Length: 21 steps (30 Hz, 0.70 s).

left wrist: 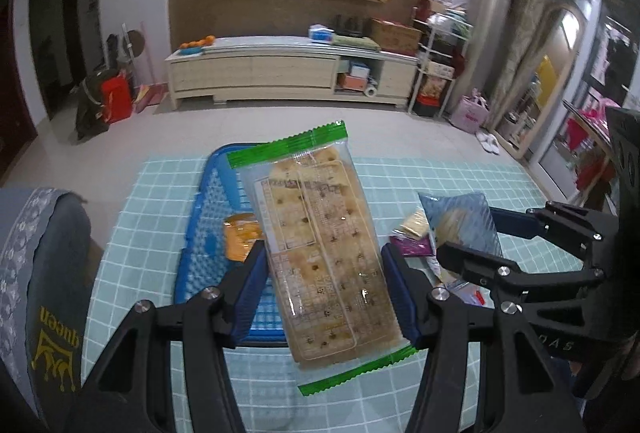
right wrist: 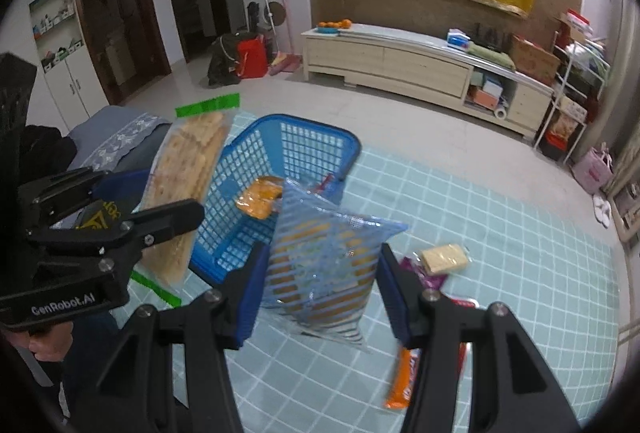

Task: Organize snacks
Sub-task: 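Carry the cracker pack and bread bag over the basket with both tools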

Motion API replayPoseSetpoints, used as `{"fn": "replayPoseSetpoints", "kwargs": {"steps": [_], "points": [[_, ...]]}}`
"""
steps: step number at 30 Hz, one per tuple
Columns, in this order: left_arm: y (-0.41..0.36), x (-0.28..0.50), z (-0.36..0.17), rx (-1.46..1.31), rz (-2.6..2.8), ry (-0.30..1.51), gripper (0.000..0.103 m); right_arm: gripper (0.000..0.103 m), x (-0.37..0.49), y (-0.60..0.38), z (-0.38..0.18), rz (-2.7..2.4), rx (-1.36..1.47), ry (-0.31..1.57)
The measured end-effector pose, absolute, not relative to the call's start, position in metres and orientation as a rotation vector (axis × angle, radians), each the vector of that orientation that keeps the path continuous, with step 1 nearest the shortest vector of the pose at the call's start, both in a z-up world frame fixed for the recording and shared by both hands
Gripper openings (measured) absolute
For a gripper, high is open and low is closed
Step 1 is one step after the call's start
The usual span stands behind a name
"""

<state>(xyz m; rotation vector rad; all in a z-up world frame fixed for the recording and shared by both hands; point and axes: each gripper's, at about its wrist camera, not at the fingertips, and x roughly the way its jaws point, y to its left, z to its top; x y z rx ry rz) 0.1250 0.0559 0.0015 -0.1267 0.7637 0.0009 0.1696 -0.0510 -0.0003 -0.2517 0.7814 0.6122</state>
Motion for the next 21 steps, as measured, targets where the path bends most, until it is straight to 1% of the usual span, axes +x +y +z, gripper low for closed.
{"fn": "replayPoseSetpoints", "kwargs": {"steps": [11,21], "points": [[0.083,0.151,-0.027,-0.189,0.021,0.828,0.055,0.058,0.191,-0.026,-0.024,0.614,-0.240,0.835],[0.066,0.179,-0.046,-0.107,-0.014,0.865,0.056,0.058,0.204,-0.023,-0.037,0.593,-0.242,0.862]]}}
